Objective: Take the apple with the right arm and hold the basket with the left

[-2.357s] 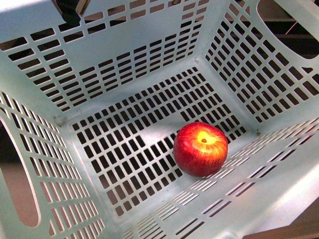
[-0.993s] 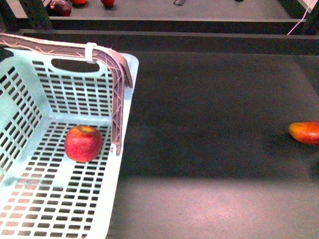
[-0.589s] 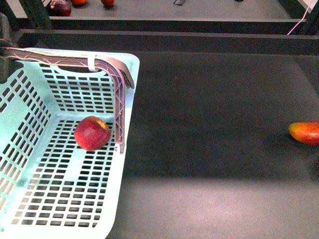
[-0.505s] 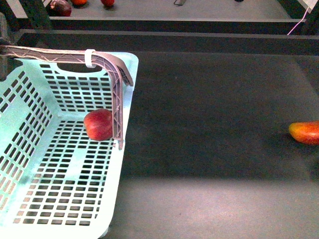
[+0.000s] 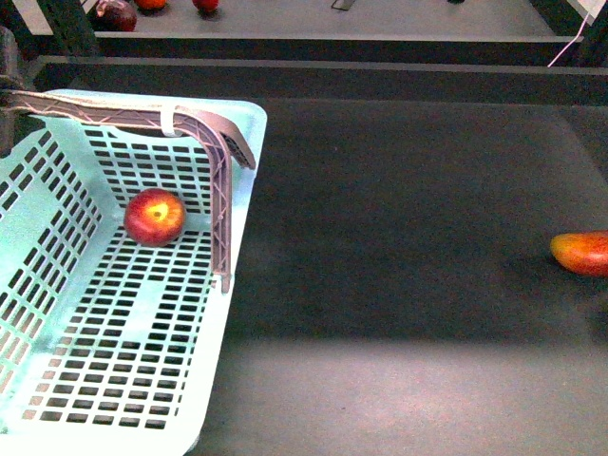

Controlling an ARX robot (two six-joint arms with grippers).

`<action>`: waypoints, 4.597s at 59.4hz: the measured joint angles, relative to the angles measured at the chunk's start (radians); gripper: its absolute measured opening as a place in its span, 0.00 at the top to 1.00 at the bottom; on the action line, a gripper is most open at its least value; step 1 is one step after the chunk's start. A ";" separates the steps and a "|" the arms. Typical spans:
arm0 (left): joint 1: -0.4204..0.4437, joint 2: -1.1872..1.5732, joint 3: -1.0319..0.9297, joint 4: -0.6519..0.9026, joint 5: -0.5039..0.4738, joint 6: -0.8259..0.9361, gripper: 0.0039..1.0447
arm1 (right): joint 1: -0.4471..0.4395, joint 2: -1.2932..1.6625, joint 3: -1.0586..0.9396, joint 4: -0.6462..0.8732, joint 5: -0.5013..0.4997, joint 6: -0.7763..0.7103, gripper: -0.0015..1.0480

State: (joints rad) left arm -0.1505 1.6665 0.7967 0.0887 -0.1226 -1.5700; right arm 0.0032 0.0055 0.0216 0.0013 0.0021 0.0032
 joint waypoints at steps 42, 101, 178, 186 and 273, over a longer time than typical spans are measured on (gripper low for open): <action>-0.241 -0.464 -0.010 -0.422 -0.272 -0.156 0.06 | 0.000 0.000 0.000 0.000 0.000 0.000 0.09; 0.019 -0.952 -0.674 0.496 -0.004 1.551 0.97 | 0.000 0.000 0.000 0.000 0.000 0.000 0.09; 0.146 -1.479 -0.782 0.099 0.122 1.559 0.97 | 0.000 0.000 0.000 0.000 0.000 0.000 0.09; 0.146 -1.601 -0.782 -0.057 0.122 1.559 0.97 | 0.000 0.000 0.000 0.000 0.000 0.000 0.09; 0.146 -1.660 -0.782 -0.086 0.122 1.561 0.06 | 0.000 0.000 0.000 0.000 0.000 0.000 0.09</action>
State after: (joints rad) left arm -0.0044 0.0063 0.0151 0.0029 -0.0002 -0.0086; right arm 0.0032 0.0055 0.0216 0.0013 0.0021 0.0032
